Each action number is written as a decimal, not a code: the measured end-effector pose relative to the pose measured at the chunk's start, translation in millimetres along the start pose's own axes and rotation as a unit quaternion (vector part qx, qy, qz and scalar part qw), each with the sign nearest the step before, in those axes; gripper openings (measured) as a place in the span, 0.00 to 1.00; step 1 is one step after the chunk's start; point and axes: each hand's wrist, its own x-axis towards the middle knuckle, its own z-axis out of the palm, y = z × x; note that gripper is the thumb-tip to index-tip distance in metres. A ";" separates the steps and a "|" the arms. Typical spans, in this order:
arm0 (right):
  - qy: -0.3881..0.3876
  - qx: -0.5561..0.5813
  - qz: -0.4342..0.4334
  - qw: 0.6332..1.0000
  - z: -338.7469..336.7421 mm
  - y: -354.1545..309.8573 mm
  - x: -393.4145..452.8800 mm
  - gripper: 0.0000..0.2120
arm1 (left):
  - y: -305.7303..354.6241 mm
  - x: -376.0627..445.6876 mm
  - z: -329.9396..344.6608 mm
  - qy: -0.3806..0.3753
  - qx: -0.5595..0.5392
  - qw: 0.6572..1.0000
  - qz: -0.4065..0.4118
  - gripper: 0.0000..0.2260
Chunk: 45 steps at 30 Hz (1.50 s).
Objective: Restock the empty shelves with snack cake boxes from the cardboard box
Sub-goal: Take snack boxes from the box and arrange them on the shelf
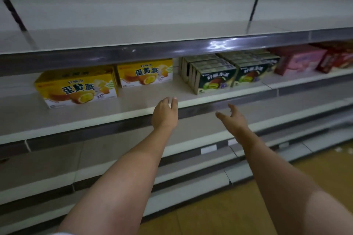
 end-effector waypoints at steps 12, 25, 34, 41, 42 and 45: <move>0.107 0.074 0.161 0.978 -111.7 145.1 -87.8 0.37 | 55.5 -99.4 132.6 -0.265 0.031 0.963 0.047 0.29; 0.243 0.090 0.328 0.908 -293.7 336.9 -236.4 0.34 | 191.5 -316.5 286.9 -0.463 0.060 0.871 0.154 0.31; 0.320 0.120 0.388 0.856 -378.5 423.5 -324.1 0.36 | 278.7 -450.7 364.2 -0.536 0.094 0.801 0.251 0.29; 0.344 0.105 0.414 0.836 -426.8 465.8 -337.1 0.34 | 324.8 -498.9 421.8 -0.575 0.094 0.765 0.274 0.27; 0.346 0.104 0.417 0.834 -434.3 470.1 -335.0 0.33 | 329.9 -500.9 431.9 -0.581 0.091 0.760 0.278 0.27; 0.354 0.099 0.424 0.828 -462.3 484.7 -320.7 0.34 | 353.3 -501.6 468.0 -0.596 0.072 0.747 0.286 0.31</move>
